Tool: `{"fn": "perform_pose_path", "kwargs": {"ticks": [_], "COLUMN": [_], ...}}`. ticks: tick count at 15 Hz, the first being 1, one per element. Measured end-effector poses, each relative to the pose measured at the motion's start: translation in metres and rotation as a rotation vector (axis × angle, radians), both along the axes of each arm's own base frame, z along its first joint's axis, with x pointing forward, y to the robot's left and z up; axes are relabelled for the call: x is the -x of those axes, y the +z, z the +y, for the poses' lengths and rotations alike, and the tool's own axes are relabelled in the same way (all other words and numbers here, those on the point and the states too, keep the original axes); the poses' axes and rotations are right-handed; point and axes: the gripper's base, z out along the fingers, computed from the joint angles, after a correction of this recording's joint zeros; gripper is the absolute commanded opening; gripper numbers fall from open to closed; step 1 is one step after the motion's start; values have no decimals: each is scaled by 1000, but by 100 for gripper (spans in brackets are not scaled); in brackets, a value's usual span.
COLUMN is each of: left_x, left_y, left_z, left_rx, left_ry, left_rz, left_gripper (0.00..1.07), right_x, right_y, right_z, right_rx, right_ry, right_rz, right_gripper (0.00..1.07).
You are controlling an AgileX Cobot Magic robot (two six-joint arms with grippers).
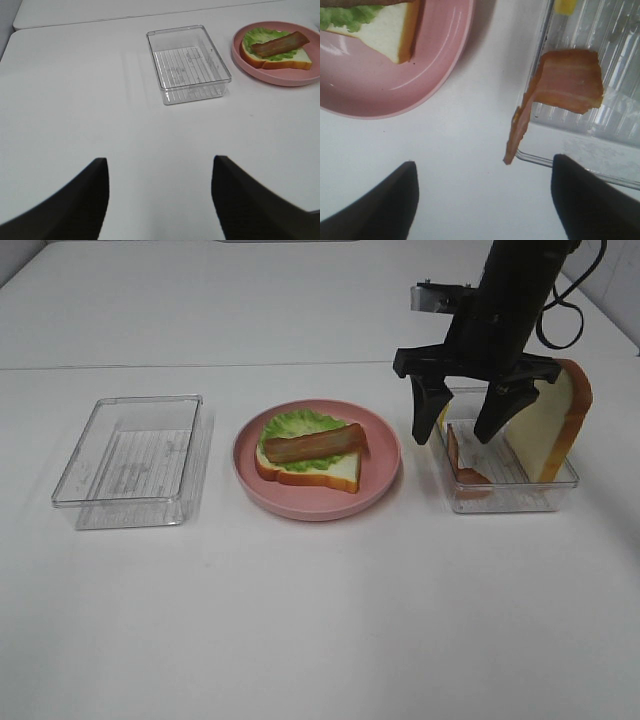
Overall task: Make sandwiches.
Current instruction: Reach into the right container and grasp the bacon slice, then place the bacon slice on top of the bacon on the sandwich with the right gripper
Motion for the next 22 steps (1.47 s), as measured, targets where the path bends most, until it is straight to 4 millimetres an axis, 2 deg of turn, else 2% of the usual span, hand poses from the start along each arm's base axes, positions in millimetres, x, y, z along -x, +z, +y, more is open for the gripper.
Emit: {"fn": "perform_pose_path", "kwargs": {"ticks": [1, 5, 7, 11, 14, 18, 20, 22], "left_x": [0, 0, 0, 0, 0, 0, 0, 0], "left_y": [0, 0, 0, 0, 0, 0, 0, 0], "left_z": [0, 0, 0, 0, 0, 0, 0, 0], "left_rx": [0, 0, 0, 0, 0, 0, 0, 0], "left_ry": [0, 0, 0, 0, 0, 0, 0, 0], "left_rz": [0, 0, 0, 0, 0, 0, 0, 0], "left_gripper": [58, 58, 58, 58, 58, 58, 58, 58], "right_x": [-4, -11, -12, -14, -15, -14, -12, -6], "right_y": [-12, -27, -33, -36, -36, -35, -22, 0], "right_z": [0, 2, 2, 0, -2, -2, -3, -4], "right_rx": [12, 12, 15, 39, 58, 60, 56, 50], "right_ry": [-1, -11, -13, -14, -6, -5, -4, 1], "right_rz": [7, -17, -11, -24, -28, -31, -52, -62], "right_gripper": [63, 59, 52, 17, 0, 0, 0, 0]}}
